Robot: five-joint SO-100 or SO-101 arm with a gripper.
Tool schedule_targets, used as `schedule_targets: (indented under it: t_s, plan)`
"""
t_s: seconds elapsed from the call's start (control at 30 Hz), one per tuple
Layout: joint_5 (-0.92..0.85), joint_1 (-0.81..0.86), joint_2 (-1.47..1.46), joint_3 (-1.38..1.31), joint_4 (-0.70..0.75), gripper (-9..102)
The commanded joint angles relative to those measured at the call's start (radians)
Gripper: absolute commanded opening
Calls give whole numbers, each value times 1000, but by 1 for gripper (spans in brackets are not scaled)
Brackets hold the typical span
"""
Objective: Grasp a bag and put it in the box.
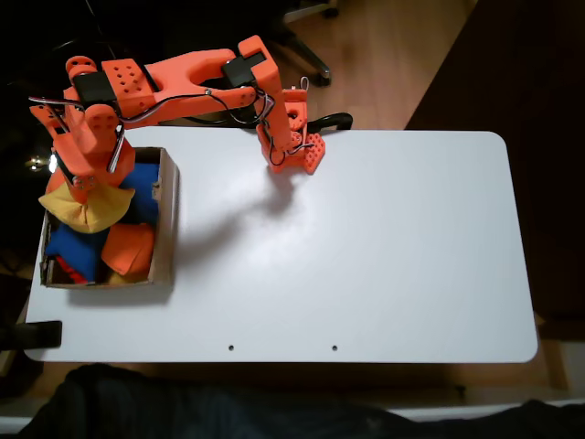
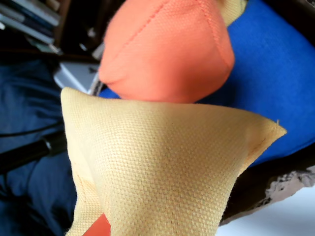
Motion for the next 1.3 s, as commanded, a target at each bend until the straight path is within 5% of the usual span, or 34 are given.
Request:
schedule_targets:
  t_s: [0.0, 0.4, 0.73, 1.27]
  plan:
    - [-5, 18, 11, -92, -40, 12]
    - [-28, 32, 5, -74, -51, 28]
    - [-46, 8, 112, 106, -91, 52]
    - [-40, -78, 377, 276, -127, 62]
